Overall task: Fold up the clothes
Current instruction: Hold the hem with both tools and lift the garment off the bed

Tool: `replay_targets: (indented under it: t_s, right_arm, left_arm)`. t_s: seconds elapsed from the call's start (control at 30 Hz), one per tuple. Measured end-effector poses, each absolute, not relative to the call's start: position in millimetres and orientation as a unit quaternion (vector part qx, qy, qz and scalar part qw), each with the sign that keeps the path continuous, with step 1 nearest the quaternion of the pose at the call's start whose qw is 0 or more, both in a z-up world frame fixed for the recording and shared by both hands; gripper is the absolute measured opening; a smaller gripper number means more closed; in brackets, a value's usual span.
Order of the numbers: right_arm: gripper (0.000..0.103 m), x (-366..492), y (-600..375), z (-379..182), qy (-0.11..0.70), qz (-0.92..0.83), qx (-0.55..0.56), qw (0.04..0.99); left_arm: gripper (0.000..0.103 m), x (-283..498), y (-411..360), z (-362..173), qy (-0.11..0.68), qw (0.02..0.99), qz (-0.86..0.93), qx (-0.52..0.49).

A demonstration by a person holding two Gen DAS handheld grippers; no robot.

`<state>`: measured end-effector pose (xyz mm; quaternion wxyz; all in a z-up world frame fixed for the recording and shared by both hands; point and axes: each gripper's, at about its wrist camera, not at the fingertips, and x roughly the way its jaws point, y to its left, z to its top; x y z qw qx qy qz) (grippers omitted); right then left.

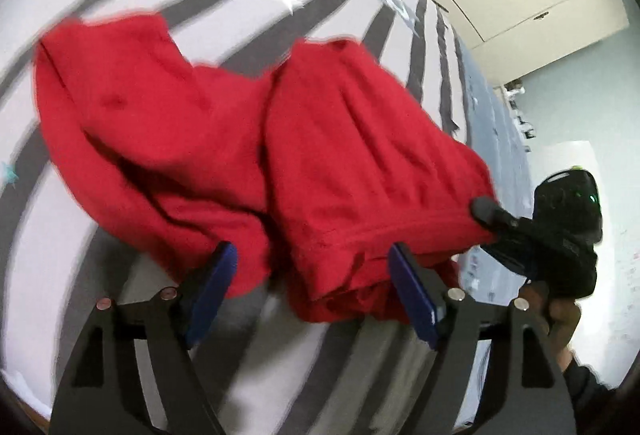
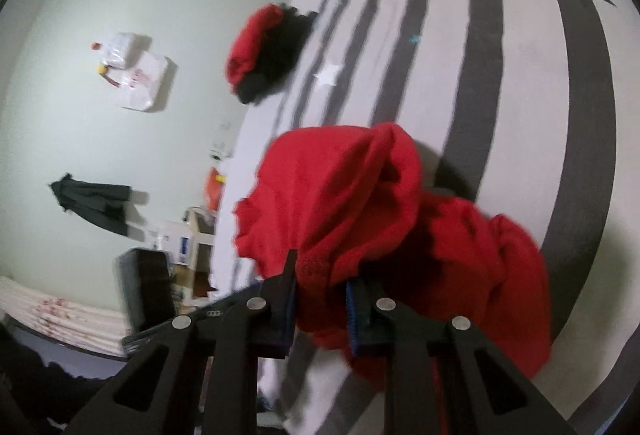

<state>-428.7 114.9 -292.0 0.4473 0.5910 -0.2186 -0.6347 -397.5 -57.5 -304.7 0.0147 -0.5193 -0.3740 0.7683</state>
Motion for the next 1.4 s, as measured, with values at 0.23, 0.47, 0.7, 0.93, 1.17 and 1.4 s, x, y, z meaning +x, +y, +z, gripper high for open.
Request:
replay_targets:
  t_s: [0.23, 0.47, 0.7, 0.93, 1.17, 1.4]
  right_arm:
    - [0.017, -399.9, 112.4, -253.3, -0.228, -0.627, 0.560, 0.491]
    - [0.017, -388.9, 124.2, -241.5, -0.242, -0.637, 0.551, 0.481]
    - [0.017, -393.1, 139.9, -277.2, -0.235, -0.659, 0.572, 0.427]
    - [0.017, -408.0, 140.1, -298.3, -0.183, -0.698, 0.570, 0.394]
    - [0.017, -408.9, 133.7, -306.4, -0.127, -0.717, 0.568, 0.384]
    - [0.016, -396.7, 130.9, -286.1, -0.099, -0.741, 0.548, 0.375]
  left_arm:
    - [0.076, -405.5, -50.5, -314.9, -0.445, 0.081, 0.748, -0.486]
    - [0.085, -396.5, -51.9, -341.3, -0.470, 0.050, 0.728, -0.496]
    - [0.084, -391.8, -20.2, -351.4, -0.455, 0.068, 0.735, -0.498]
    - [0.069, -402.0, -4.0, -329.8, -0.378, 0.068, 0.799, -0.463]
    - [0.017, -414.4, -0.7, -331.2, -0.340, 0.063, 0.809, -0.475]
    - [0.014, -418.8, 0.1, -257.4, -0.234, 0.087, 0.851, -0.462]
